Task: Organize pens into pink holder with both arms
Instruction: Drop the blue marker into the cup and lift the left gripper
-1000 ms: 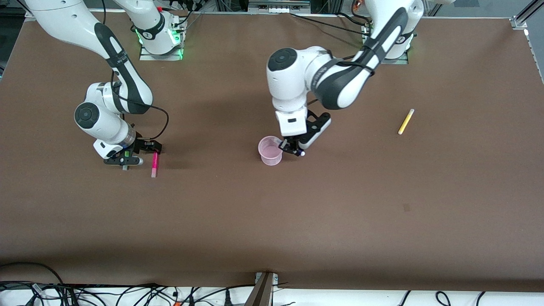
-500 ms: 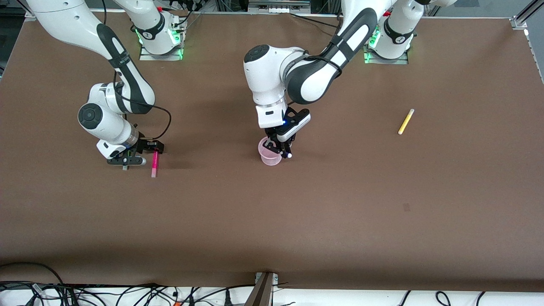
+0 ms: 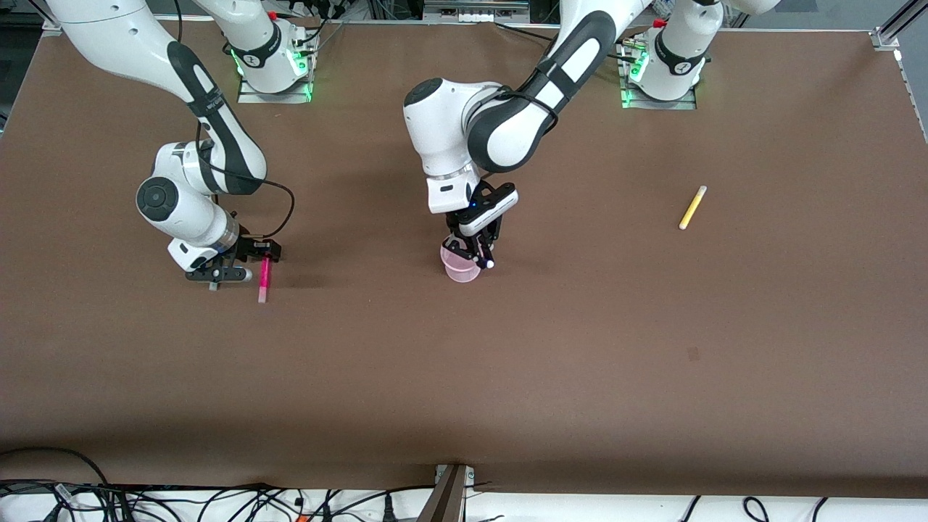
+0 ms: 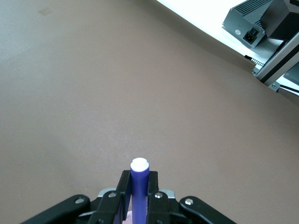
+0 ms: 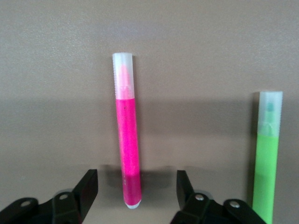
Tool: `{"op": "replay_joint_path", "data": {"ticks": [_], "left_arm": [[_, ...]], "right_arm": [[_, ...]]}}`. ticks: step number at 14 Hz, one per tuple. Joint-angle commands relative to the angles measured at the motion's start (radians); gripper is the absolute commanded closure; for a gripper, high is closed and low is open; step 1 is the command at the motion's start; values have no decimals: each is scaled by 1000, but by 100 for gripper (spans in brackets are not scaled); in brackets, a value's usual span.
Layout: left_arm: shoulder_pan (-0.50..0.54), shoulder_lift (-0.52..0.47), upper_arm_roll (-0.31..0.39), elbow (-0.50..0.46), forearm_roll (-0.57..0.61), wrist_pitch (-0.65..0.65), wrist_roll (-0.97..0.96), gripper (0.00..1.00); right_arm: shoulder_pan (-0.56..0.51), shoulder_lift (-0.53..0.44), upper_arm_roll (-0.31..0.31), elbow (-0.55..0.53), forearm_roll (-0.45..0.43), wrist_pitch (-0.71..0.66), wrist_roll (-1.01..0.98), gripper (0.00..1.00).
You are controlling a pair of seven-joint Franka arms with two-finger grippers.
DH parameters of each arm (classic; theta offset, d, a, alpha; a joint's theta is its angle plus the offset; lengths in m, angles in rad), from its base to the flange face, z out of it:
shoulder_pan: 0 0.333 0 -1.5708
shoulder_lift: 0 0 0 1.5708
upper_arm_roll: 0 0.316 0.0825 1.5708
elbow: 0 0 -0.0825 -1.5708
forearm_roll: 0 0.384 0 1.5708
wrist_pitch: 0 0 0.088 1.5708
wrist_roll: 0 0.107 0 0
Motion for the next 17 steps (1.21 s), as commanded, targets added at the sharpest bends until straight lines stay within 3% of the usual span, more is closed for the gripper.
{"op": "replay_joint_path", "data": {"ticks": [1,2,4,7,11,14,17], "left_arm": [[-16,16,17,37,32,-18,-15,100],[-16,16,16,37,32,-18,-15,98],[-16,16,17,37,34,-18,-13,42],[-16,12,16,38,32,-19,-4,12],[42,-49,8,38,-20,-19,87,11],[130,-131,7,38,-243,-24,354,11],[246,-210,5,40,-457,-112,687,0]], "right_arm": [[4,12,2,5,13,11,5,32],[4,17,2,5,13,11,5,36],[4,19,2,5,13,11,5,41],[2,22,2,4,13,9,5,53],[4,22,3,5,13,8,5,66],[2,22,2,5,13,5,5,82],[4,17,5,10,13,-2,-1,94]]}}
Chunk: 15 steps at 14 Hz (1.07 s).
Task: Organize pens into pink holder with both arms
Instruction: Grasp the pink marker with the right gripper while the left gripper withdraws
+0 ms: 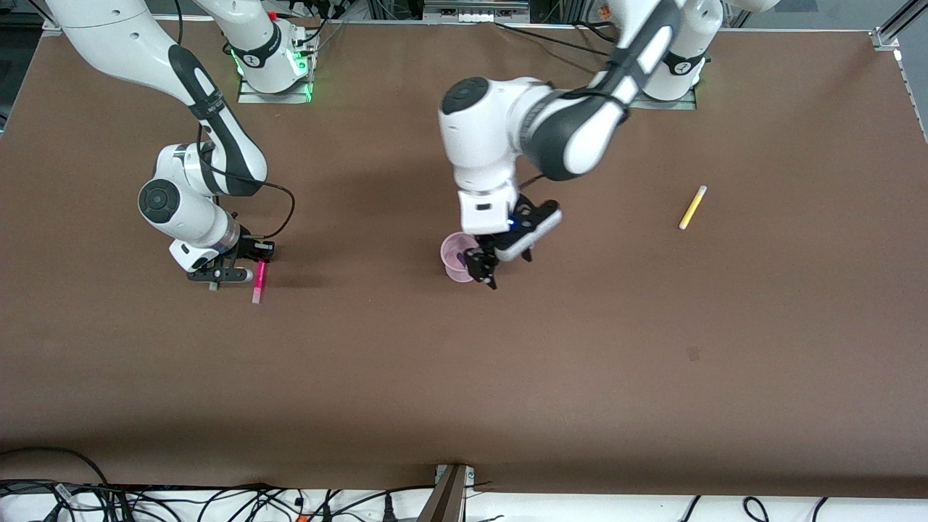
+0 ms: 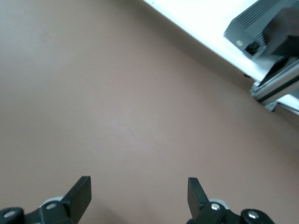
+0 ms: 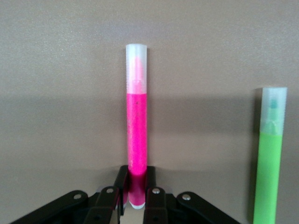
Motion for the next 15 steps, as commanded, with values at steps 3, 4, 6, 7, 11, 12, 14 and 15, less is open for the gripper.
{"op": "replay_joint_path", "data": {"ticks": [3,4,6,7,11,12,14,15], "left_arm": [[198,-124,-12,-18,-276,-181,517,0],[249,-141,-12,-18,-330,-215,642,0],[348,-181,-12,-16,-401,-316,880,0],[391,-208,-12,-18,-414,-375,979,0],[551,-236,-11,-32,-457,-502,1371,0],[579,-236,-11,-42,-462,-512,1441,0],[619,-242,-11,-87,-462,-512,1519,0],[648,-242,-11,-92,-462,-509,1552,0]], "right_arm": [[4,1,15,75,15,-134,53,100],[3,1,29,127,22,-240,93,100],[4,1,70,241,95,-439,173,100],[6,1,85,282,145,-515,210,100],[82,4,124,434,350,-714,456,100],[126,4,124,454,414,-718,550,100],[214,19,124,502,563,-698,699,100],[246,36,124,532,672,-684,765,100]]}}
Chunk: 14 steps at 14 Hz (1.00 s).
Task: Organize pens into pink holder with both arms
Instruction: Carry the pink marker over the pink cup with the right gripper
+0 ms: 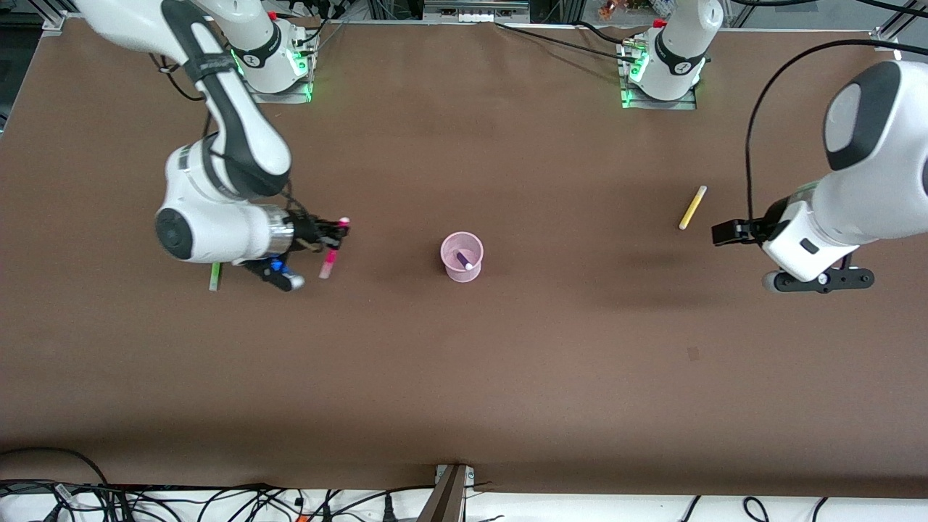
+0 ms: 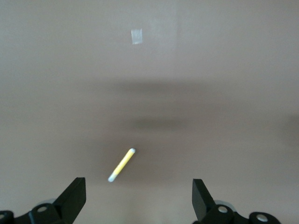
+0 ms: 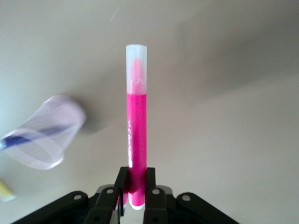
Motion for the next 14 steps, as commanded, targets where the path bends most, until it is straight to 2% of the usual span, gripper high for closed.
{"op": "replay_joint_path", "data": {"ticks": [1,3,6,10,14], "left_arm": [[61,-23,-13,-50,-26,4,121,0],[112,-69,-14,-100,-30,65,169,0],[117,-155,-16,-231,-50,228,172,0],[95,-149,-19,-216,-49,233,166,0],[78,-134,-19,-193,-43,233,157,0]], "right_arm": [[101,43,-8,80,230,32,178,100],[179,46,-8,82,324,130,288,100],[280,71,-8,86,381,261,393,100],[310,141,-8,146,393,301,393,100],[342,180,-8,152,384,356,391,100]]}}
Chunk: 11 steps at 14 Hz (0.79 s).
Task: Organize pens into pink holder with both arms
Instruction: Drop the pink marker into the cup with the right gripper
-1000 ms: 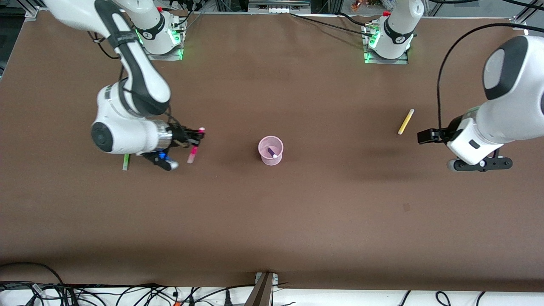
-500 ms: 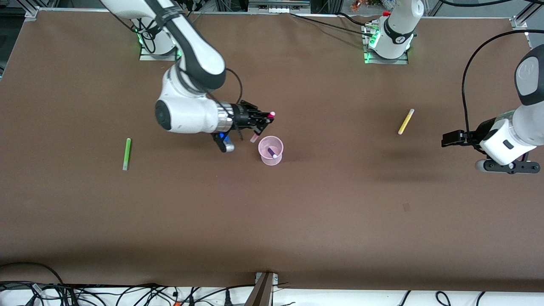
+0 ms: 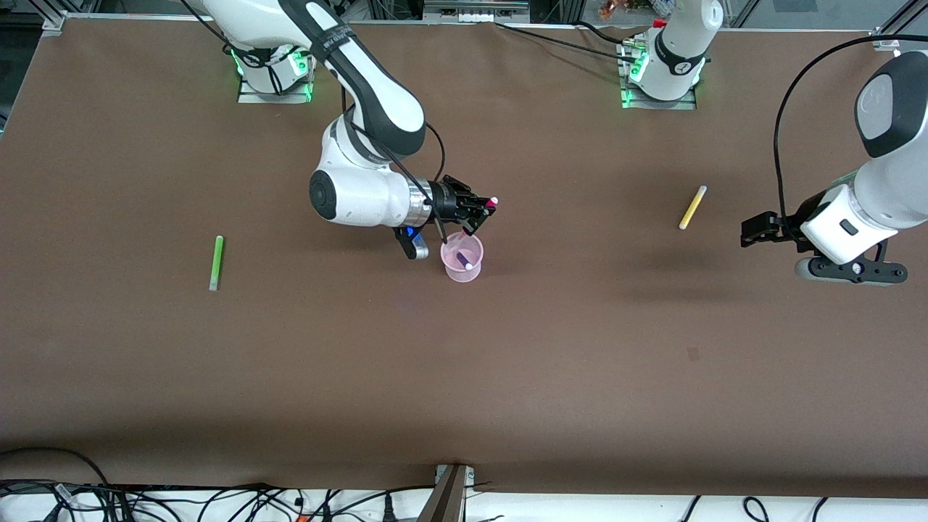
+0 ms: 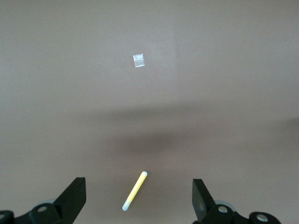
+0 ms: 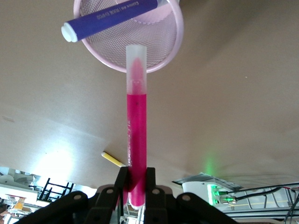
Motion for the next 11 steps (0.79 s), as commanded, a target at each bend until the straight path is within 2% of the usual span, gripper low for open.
{"op": "replay_joint_path", "data": {"ticks": [1,4,9,10,11], "left_arm": [[-5,-11,2,-8,-14,12,7,0],[-5,-11,3,-14,-10,10,8,0],[-6,-11,3,-13,-10,10,7,0],[-6,-11,3,-13,-10,10,7,0],[-6,-11,3,-13,-10,10,7,0]], "right_arm": [[31,43,-9,38,6,21,4,100],[31,79,-11,72,-40,21,1,100],[3,86,-15,84,-124,12,-9,90],[2,86,-15,87,-140,10,-10,81],[-9,92,-15,103,-147,-3,-10,59]]}}
